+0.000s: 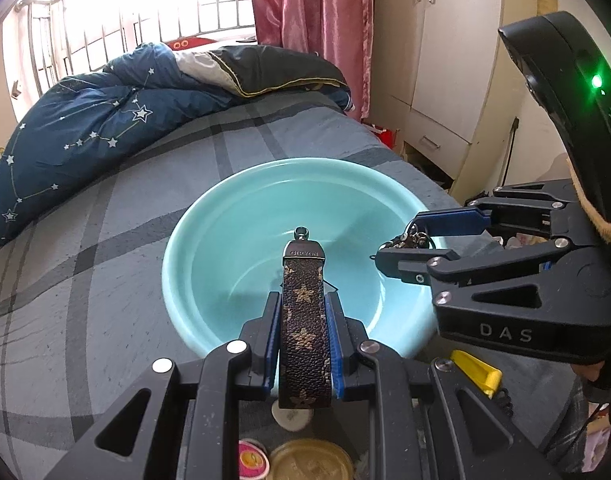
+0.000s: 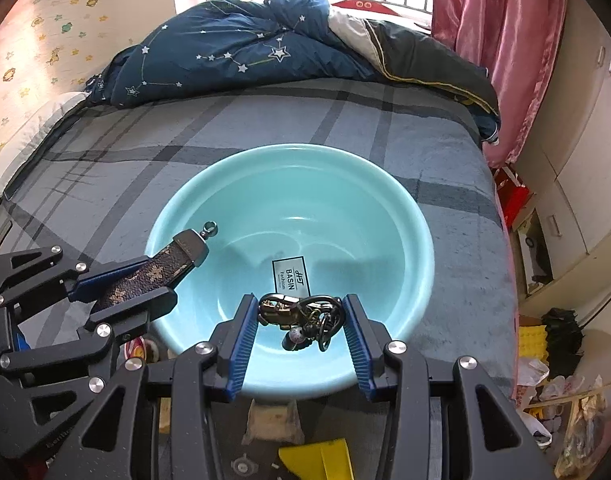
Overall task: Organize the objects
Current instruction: 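Carry the strap with the left tool while the right tool carries keys over the basin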
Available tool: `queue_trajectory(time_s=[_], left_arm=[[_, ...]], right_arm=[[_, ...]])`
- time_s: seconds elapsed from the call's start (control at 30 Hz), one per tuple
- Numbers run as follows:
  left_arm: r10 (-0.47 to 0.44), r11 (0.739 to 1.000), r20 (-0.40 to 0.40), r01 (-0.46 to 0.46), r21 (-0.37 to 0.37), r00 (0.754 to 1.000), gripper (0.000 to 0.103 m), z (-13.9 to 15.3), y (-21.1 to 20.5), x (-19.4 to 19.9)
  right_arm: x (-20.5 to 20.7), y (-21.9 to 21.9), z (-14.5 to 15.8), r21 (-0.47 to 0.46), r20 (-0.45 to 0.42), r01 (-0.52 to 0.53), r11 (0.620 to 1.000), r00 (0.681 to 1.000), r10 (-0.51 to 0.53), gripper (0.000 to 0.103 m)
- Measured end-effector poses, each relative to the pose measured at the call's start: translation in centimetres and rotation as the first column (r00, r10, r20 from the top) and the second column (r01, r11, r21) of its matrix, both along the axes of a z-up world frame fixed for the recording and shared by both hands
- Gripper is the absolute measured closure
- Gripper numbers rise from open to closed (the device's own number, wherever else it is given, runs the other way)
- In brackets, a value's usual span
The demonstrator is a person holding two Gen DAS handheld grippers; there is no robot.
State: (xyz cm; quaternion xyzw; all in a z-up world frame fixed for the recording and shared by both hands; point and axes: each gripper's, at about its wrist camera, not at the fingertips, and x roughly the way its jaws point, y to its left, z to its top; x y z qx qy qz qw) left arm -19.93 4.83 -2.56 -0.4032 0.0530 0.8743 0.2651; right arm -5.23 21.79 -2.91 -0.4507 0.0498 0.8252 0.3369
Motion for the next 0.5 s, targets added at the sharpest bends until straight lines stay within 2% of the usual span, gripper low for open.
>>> queue_trajectory(time_s=[0.5], left_arm=[[-0.031, 0.999, 0.066, 0.032, -0.024, 0.997, 0.081, -4.0, 1.9, -4.7]], right_arm=[[-3.5, 5.8, -3.2, -0.049, 0.03, 0.035, 0.998, 0.999, -0.034, 0.056]])
